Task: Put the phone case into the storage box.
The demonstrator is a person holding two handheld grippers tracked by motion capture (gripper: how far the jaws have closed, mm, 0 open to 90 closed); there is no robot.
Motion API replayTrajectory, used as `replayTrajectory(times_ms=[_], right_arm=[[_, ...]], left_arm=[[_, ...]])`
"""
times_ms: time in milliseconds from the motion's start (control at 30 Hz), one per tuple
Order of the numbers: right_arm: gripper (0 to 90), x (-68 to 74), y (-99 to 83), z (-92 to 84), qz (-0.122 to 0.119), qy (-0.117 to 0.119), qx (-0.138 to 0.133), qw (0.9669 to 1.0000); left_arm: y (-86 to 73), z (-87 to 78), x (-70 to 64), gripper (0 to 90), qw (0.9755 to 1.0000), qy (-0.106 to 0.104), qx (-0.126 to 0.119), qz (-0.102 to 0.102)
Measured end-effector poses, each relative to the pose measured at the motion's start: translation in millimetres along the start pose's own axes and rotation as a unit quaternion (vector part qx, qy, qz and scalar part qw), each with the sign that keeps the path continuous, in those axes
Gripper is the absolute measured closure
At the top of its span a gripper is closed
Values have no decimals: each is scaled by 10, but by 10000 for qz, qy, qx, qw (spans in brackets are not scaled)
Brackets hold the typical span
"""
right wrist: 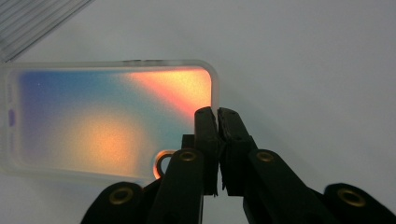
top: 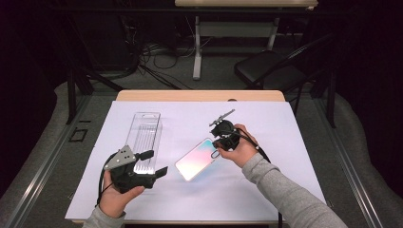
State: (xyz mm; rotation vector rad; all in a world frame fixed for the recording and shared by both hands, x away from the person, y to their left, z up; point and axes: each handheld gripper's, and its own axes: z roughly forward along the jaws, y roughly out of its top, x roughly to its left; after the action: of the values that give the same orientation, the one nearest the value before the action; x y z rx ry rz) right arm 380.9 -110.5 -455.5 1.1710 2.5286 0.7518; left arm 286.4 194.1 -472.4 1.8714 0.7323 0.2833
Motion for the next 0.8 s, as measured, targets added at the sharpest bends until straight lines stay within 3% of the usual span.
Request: replayTrajectory(times_ms=[167, 433, 567, 700, 800], right_arm=[[875, -4, -17, -38, -55, -98, -101, 9999], [875, 2, -44, -89, -180, -270, -282, 9991], [875, 1, -52, -100, -203, -309, -326, 9988], [875, -2, -60, -118, -231, -345, -346, 9985], [875, -10, -63, -133, -250, -375, -389, 9982]], left_arm=[[117, 128, -8, 256, 10000, -37, 25, 71], [262, 369, 34, 273, 9998, -130, 118, -118], [343, 462, 33, 337, 9996, -209, 156, -107], [430, 539, 33, 384, 9999, -47, 98, -60], [489, 601, 54, 415, 9998, -82, 99, -142]])
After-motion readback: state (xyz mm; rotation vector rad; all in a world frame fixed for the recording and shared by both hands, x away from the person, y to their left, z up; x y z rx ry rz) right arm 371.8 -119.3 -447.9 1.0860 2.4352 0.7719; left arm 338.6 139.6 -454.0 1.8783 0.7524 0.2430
